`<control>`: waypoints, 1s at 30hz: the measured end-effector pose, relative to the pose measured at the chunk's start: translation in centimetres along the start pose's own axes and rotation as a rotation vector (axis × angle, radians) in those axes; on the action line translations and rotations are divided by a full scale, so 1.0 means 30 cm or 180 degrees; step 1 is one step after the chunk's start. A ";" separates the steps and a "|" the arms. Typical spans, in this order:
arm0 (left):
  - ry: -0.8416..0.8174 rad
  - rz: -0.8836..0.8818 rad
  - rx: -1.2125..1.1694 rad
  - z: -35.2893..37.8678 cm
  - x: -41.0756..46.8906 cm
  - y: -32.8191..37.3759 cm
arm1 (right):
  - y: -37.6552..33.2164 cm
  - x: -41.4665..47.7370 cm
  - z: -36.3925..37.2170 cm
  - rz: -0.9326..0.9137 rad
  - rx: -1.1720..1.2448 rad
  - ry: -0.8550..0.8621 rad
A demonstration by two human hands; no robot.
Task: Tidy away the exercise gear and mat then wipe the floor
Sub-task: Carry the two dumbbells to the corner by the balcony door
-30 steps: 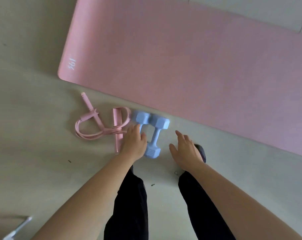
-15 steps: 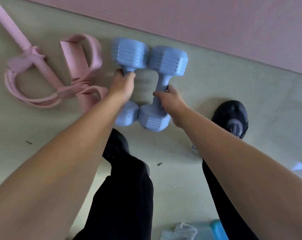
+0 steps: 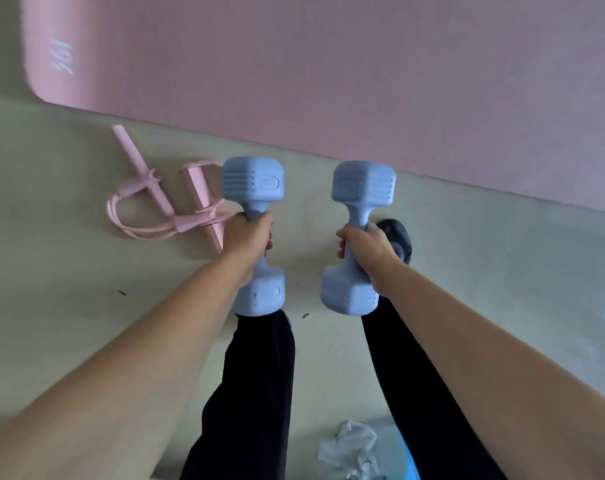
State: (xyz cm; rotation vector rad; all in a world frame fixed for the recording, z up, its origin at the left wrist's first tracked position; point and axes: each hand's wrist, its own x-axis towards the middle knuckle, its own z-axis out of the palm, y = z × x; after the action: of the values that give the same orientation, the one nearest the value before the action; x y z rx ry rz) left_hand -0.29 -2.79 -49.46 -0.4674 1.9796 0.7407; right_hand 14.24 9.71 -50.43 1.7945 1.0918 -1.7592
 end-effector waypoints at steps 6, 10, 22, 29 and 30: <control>0.0081 0.0629 -0.0162 -0.159 -0.661 0.438 | -0.332 -0.661 -0.241 -0.0759 0.0258 0.0253; 0.0097 0.1418 -0.0467 -0.292 -1.160 0.765 | -0.589 -1.152 -0.398 -0.1539 0.0567 0.0473; -0.0238 0.4437 -0.0749 -0.659 -2.282 1.143 | -0.767 -2.366 -0.642 -0.3755 0.1515 0.1461; -0.0904 0.5118 -0.0452 -0.567 -2.515 1.054 | -0.432 -2.609 -0.739 -0.3827 0.2143 0.2370; -0.0997 0.5185 -0.0437 -0.529 -2.550 1.035 | -0.375 -2.628 -0.774 -0.3785 0.2224 0.2491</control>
State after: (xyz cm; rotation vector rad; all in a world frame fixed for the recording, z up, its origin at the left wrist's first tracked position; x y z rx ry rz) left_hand 8.39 11.61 32.91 1.3136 1.6732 1.7315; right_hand 28.53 14.26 31.15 2.6562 2.4739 -2.2491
